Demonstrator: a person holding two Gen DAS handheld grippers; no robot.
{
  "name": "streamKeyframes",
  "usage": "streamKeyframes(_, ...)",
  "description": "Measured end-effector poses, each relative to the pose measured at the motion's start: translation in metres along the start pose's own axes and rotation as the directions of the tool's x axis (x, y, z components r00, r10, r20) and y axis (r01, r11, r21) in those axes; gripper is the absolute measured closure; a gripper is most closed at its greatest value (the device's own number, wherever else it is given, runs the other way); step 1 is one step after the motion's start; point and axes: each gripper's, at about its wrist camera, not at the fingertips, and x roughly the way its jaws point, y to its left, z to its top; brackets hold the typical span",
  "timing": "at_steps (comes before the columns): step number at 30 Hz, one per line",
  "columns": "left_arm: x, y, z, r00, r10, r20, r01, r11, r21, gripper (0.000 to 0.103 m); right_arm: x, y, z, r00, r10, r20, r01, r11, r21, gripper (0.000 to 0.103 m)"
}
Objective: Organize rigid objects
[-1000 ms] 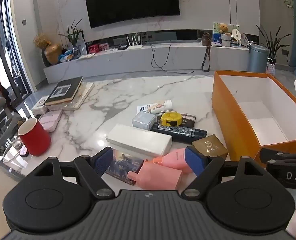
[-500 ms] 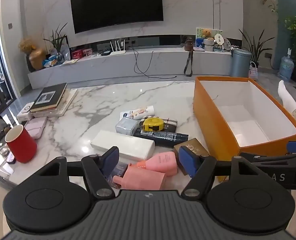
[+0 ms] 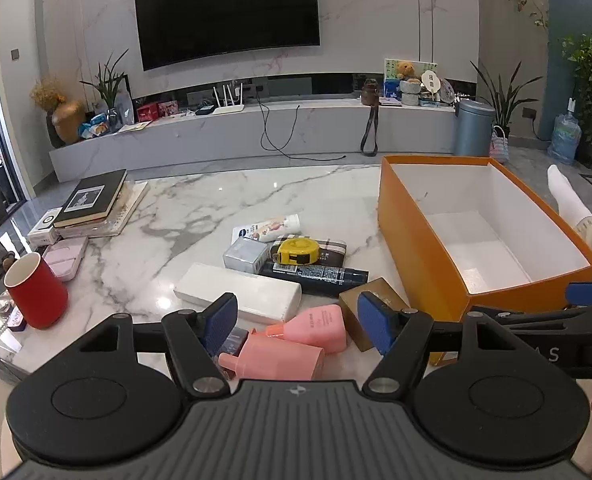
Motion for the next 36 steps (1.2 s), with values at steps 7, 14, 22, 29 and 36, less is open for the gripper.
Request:
streamKeyframes(7, 0.0008, 0.0007, 0.0000, 1.000, 0.014, -0.010, -0.014, 1.000, -0.010, 0.020, 0.0005, 0.0005, -0.0003, 1.000, -0.001, -0.002, 0.001, 1.000, 0.003, 0.002)
streamKeyframes(14, 0.0023, 0.0002, -0.0005, 1.000, 0.013, -0.023, -0.013, 1.000, -0.012, 0.019, -0.0003, 0.0002, -0.0004, 1.000, 0.006, -0.007, -0.006, 1.000, 0.002, 0.002)
streamKeyframes(22, 0.0040, -0.0011, -0.0012, 0.999, 0.015, -0.035, -0.016, 1.000, -0.011, 0.018, 0.0000, -0.0001, -0.0003, 1.000, 0.007, -0.007, -0.007, 1.000, 0.002, 0.002)
streamKeyframes(29, 0.0040, -0.0003, -0.0013, 0.999, 0.015, -0.037, -0.015, 1.000, -0.012, 0.018, 0.0000, 0.0002, -0.0002, 1.000, 0.008, -0.006, -0.008, 1.000, 0.002, 0.002)
streamKeyframes(36, 0.0042, -0.0007, -0.0015, 0.999, 0.015, -0.037, -0.016, 1.000, -0.012, 0.018, -0.0002, 0.0012, 0.0003, 1.000, 0.009, -0.008, -0.009, 1.000, -0.003, 0.002)
